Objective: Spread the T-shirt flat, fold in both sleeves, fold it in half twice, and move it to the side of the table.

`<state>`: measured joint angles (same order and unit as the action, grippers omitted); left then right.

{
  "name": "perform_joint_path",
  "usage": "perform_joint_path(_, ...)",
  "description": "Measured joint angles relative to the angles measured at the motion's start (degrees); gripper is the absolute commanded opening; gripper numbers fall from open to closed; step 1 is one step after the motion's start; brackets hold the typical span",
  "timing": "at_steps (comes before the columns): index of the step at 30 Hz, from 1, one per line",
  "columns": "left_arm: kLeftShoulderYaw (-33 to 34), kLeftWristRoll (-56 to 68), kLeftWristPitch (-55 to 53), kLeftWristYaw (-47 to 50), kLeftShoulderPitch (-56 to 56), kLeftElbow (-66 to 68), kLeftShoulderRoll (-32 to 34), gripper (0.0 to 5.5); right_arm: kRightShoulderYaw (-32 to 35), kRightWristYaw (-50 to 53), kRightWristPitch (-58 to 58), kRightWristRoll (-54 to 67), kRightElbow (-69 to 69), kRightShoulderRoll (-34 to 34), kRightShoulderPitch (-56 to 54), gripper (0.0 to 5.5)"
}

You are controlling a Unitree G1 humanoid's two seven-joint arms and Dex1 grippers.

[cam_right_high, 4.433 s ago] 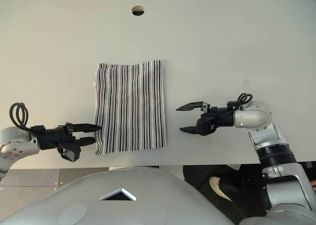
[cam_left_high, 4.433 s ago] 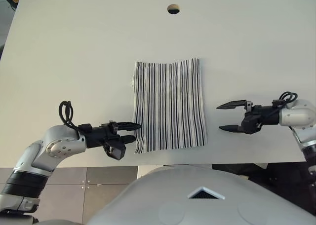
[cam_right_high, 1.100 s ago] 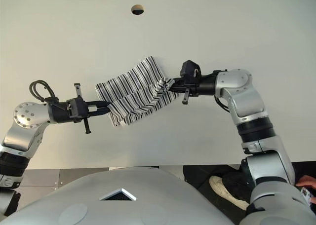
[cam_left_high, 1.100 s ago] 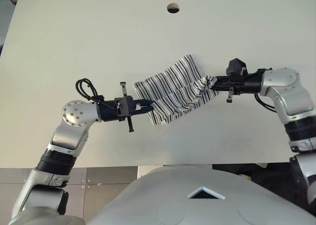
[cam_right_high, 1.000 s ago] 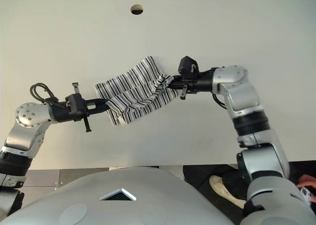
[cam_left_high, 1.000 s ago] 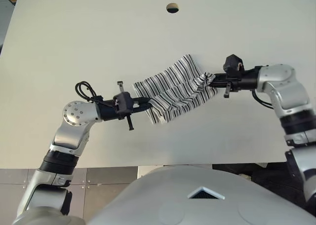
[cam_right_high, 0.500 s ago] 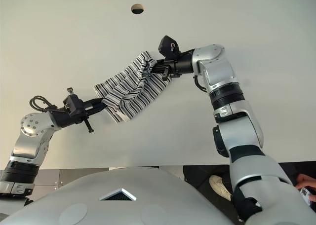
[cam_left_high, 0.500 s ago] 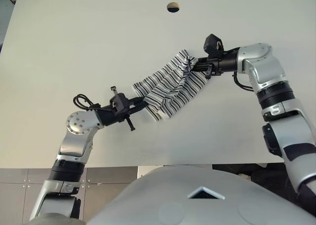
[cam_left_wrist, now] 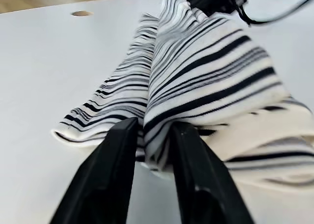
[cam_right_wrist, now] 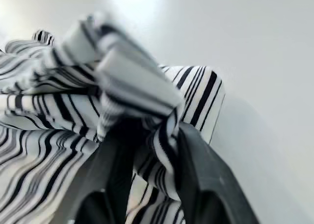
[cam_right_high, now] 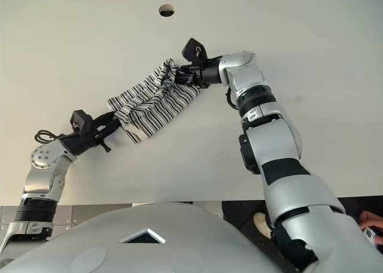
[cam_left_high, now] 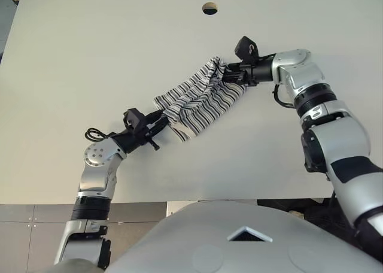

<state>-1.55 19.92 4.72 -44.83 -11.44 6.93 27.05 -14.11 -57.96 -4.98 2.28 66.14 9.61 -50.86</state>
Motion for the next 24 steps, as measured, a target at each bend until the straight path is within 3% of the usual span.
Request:
perform_joint_path(13,12.82,10.04,-5.52,5.5,2.85,3.12,-6.82,3.45,7.9,6.22,-0.25,0.02,6.17,-2.73,-4.8,4.02)
perform_joint_path(18,17.71,10.24,-4.28,8.03,1.82,2.8,-6.94,3.57,8.78,4.96,4.21,0.03,3.68,-3.7,-4.8,4.02)
perform_joint_path(24,20.2,9.96,-1.98,11.16,-0.65,-4.02,-8.25,3.57,4.65,-2.97,17.34,-0.66,-14.21,-3.7,4.64,4.02)
